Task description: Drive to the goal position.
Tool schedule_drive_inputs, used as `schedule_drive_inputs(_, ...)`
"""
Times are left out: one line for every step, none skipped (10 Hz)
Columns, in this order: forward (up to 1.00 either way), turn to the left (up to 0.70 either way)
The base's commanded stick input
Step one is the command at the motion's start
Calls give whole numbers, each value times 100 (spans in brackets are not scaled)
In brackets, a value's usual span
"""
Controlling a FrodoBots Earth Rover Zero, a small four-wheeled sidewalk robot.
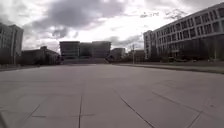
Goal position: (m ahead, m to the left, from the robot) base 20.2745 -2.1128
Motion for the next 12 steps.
schedule_drive_inputs(50,1)
schedule_drive_inputs(50,1)
schedule_drive_inputs(50,1)
schedule_drive_inputs(50,1)
schedule_drive_inputs(50,1)
schedule_drive_inputs(50,1)
schedule_drive_inputs(50,1)
schedule_drive_inputs(50,1)
schedule_drive_inputs(50,1)
schedule_drive_inputs(50,1)
schedule_drive_inputs(50,1)
schedule_drive_inputs(50,1)
